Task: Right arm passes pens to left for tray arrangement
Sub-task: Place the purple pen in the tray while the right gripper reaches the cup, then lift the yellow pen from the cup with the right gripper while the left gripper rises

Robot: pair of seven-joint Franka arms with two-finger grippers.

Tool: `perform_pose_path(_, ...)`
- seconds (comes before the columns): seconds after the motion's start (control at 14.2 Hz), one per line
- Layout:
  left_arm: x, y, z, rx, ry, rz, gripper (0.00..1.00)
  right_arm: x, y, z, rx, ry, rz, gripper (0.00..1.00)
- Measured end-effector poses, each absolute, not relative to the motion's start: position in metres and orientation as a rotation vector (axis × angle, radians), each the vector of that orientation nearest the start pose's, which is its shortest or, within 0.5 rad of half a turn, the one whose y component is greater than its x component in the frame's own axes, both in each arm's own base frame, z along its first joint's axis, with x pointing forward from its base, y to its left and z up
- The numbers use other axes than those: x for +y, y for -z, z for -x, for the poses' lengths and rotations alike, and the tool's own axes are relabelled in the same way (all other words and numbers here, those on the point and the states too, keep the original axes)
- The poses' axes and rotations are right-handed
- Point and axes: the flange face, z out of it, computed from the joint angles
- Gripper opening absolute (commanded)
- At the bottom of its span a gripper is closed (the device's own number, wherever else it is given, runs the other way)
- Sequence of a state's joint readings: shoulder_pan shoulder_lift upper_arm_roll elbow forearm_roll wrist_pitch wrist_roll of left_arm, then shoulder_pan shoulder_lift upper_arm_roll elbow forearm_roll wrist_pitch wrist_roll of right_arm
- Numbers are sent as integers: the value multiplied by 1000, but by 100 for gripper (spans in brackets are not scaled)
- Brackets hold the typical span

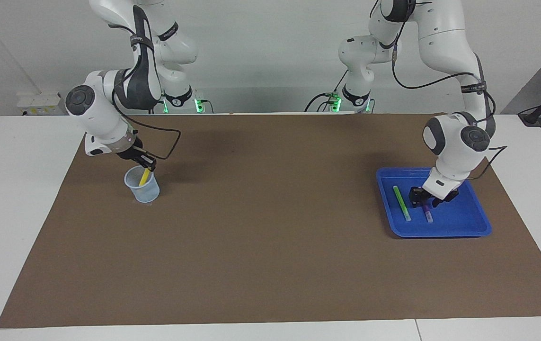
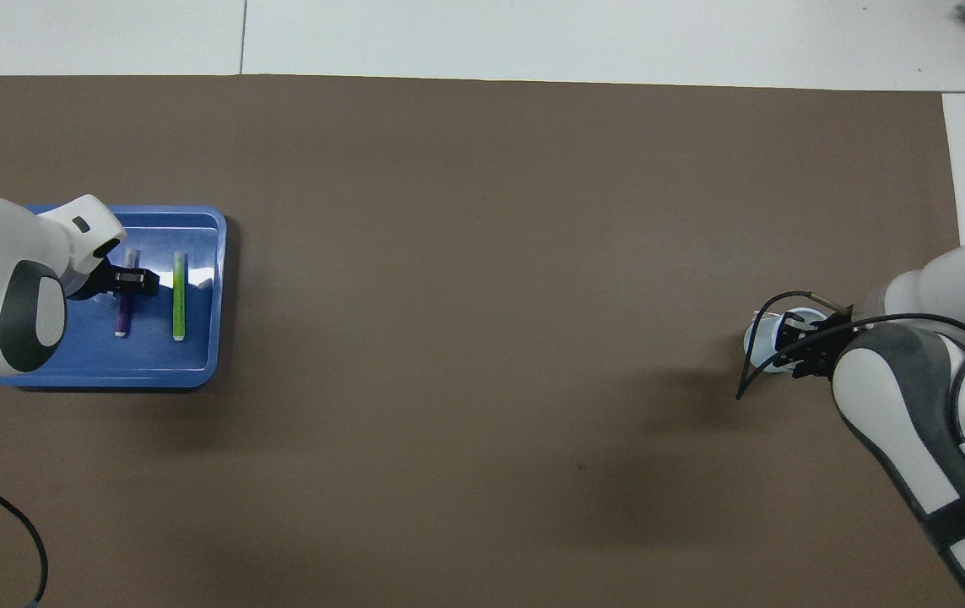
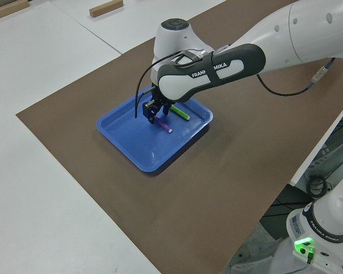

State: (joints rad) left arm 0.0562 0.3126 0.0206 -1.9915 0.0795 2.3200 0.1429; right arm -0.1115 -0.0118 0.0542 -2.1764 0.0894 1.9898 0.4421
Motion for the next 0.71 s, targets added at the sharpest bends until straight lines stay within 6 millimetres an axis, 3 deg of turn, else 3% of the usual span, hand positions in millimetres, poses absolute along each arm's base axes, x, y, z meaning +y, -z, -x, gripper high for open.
perform_pose_path(0.14,44,-324,-610,176,-34,3080,76,-24,-384,-510,779,-283,2983,0)
perform_pose_path(0.28,39,-352,-617,144,-65,3112,93,-24,-385,-510,748,-283,2989,0)
perform_pose_path(0.49,35,-400,-621,51,-107,3172,97,-23,-393,-512,688,-282,3020,0)
perform_pose_path(0.71,26,-445,-621,-109,-137,3198,98,-20,-438,-517,646,-319,3047,0)
